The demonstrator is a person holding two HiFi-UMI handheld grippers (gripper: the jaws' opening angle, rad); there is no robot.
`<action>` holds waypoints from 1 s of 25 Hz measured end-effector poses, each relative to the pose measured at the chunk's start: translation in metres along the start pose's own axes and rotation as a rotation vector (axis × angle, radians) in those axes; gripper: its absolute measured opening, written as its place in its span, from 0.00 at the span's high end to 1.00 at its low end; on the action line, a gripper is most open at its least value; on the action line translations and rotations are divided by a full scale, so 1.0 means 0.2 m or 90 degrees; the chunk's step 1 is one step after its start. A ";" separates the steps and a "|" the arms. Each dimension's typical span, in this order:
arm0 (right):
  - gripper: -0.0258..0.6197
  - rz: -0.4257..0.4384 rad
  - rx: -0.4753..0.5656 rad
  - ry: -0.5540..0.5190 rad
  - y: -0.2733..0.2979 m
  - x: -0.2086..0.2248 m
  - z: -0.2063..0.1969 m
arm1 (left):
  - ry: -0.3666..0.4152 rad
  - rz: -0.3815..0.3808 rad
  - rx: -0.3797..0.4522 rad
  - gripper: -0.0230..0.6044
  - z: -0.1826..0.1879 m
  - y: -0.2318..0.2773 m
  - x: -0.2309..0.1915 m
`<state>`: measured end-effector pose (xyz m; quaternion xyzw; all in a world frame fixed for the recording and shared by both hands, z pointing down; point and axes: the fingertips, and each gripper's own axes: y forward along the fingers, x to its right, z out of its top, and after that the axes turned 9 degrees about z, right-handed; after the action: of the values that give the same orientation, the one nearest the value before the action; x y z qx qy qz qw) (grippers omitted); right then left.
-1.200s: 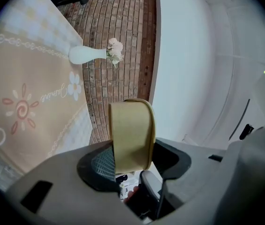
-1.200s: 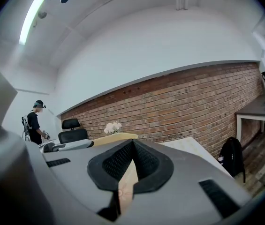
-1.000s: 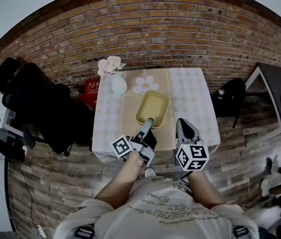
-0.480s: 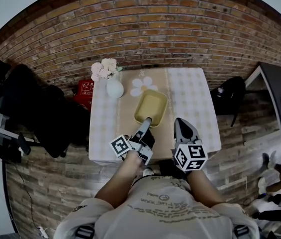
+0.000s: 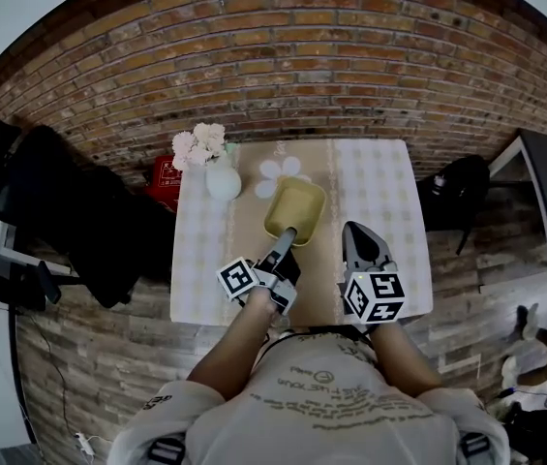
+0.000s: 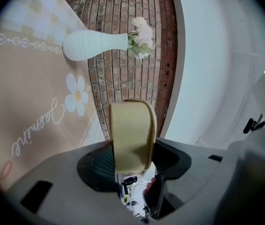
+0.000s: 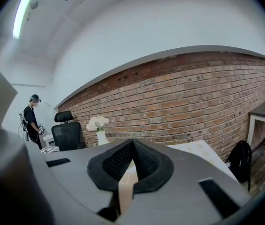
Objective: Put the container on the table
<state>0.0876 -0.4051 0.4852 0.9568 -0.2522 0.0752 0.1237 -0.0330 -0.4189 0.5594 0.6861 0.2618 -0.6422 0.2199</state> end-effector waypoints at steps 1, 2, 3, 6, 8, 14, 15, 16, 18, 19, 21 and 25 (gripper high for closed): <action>0.96 -0.001 -0.003 0.001 0.02 0.03 0.00 | 0.000 0.004 0.003 0.62 0.01 0.03 -0.03; 0.96 -0.002 -0.005 0.002 0.03 0.05 0.00 | -0.001 0.009 0.006 0.62 0.03 0.05 -0.05; 0.96 -0.002 -0.008 0.003 0.05 0.07 0.00 | -0.002 0.014 0.011 0.62 0.04 0.07 -0.08; 0.96 -0.002 -0.018 0.006 0.09 0.13 -0.01 | -0.010 0.028 0.030 0.62 0.11 0.12 -0.15; 0.96 -0.001 -0.026 0.009 0.11 0.16 -0.03 | -0.017 0.038 0.047 0.62 0.16 0.14 -0.20; 0.96 0.003 -0.052 0.021 0.17 0.22 -0.09 | 0.003 0.096 0.070 0.62 0.27 0.15 -0.37; 0.96 0.005 -0.055 0.023 0.18 0.23 -0.10 | 0.002 0.107 0.072 0.62 0.28 0.14 -0.40; 0.96 0.008 -0.058 0.025 0.19 0.23 -0.10 | -0.006 0.114 0.076 0.62 0.29 0.14 -0.43; 0.96 0.014 -0.063 0.028 0.20 0.24 -0.12 | -0.019 0.122 0.089 0.62 0.32 0.13 -0.47; 0.96 0.017 -0.065 0.028 0.21 0.24 -0.12 | -0.019 0.121 0.094 0.62 0.33 0.13 -0.48; 0.96 0.023 -0.071 0.029 0.22 0.24 -0.13 | -0.024 0.126 0.099 0.62 0.34 0.13 -0.49; 0.96 0.033 -0.080 0.032 0.24 0.25 -0.16 | -0.025 0.142 0.097 0.62 0.34 0.12 -0.54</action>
<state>0.1043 -0.4600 0.5355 0.9380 -0.2780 0.0863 0.1880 -0.0730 -0.4895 0.6613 0.7128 0.1297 -0.6453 0.2423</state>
